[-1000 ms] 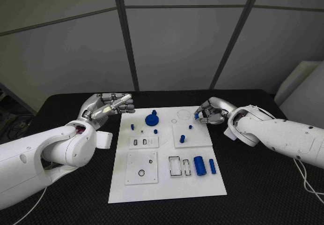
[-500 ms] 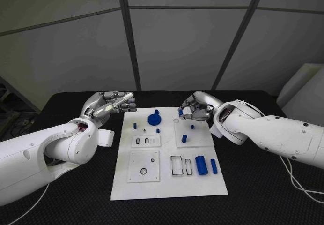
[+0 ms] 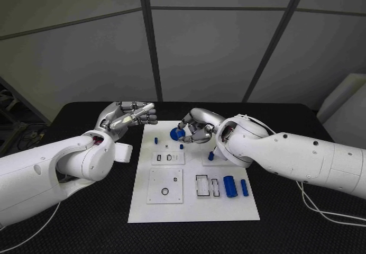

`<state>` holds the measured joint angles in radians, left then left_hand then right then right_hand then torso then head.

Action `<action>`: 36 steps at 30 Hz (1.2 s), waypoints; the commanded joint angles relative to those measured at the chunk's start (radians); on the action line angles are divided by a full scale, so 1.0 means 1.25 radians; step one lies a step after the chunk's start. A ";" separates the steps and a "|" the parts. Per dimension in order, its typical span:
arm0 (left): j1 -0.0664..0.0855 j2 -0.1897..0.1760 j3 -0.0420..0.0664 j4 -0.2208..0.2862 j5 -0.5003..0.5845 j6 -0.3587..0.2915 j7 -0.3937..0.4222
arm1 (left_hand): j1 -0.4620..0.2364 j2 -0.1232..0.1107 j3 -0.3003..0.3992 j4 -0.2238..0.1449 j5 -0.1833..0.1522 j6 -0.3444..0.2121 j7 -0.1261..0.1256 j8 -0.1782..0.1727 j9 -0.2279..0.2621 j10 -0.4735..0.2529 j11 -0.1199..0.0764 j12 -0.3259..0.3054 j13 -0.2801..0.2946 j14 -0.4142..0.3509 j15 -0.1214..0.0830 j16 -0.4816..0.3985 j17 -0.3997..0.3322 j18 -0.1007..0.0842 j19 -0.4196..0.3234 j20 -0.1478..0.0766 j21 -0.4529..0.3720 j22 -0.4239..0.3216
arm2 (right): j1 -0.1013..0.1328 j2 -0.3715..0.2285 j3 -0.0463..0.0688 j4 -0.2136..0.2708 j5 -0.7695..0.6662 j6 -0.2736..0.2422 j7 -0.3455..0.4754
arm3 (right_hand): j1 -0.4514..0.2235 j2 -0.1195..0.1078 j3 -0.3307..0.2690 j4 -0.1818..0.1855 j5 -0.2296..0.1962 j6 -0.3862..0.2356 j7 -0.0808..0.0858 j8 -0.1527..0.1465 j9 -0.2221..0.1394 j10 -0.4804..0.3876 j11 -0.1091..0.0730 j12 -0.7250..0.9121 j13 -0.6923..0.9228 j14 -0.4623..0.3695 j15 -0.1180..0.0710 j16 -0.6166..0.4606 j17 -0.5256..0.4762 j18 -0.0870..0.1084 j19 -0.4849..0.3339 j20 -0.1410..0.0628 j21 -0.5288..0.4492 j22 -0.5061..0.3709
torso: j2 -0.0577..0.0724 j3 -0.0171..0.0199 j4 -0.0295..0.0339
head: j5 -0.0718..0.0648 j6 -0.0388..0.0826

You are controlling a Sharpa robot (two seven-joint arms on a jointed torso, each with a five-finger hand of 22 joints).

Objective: Assemble the parts on the task board

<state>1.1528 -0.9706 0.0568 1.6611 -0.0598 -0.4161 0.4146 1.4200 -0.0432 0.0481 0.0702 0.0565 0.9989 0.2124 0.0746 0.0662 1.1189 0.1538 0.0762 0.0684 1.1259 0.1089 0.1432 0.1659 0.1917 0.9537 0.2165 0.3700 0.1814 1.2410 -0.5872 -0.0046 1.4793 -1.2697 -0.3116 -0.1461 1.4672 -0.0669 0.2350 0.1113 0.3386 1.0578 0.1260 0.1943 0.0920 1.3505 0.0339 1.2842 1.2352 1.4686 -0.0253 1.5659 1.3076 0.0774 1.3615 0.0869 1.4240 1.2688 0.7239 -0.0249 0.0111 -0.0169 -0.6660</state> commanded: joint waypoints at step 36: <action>0.001 0.016 0.000 -0.010 -0.005 0.015 -0.003 | -0.002 0.005 0.000 -0.005 -0.005 0.001 0.001 -0.004 -0.001 -0.002 0.003 -0.004 -0.001 0.002 0.002 -0.003 0.001 -0.010 -0.004 0.000 -0.003 -0.001 | -0.032 0.071 -0.042 -0.032 -0.150 0.051 -0.050 | -0.012 0.001 0.005 0.003 0.007 0.004 -0.005 0.004 0.030 -0.008 0.003 -0.006 -0.003 0.082 -0.002 0.004 0.211 -0.009 -0.003 -0.003 0.003 -0.002 | 0.002 0.0021 -0.0018 | 0.021 -0.015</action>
<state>1.1527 -0.9522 0.0565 1.6489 -0.0599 -0.4106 0.4068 1.4200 -0.0432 0.0481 0.0702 0.0565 0.9989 0.2124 0.0746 0.0662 1.1189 0.1538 0.0762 0.0686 1.1259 0.1089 0.1433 0.1662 0.1916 0.9537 0.2165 0.3700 0.1814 1.1998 -0.5009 -0.0568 1.4391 -1.4467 -0.2571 -0.2058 1.4588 -0.0697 0.2363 0.1140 0.3425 1.0540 0.1222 0.1945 0.0920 1.3468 0.0376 1.2803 1.2320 1.4686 -0.0252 1.5659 1.3074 0.0774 1.3615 0.0870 1.4240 1.2672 0.7258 -0.0229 0.0092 0.0088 -0.6841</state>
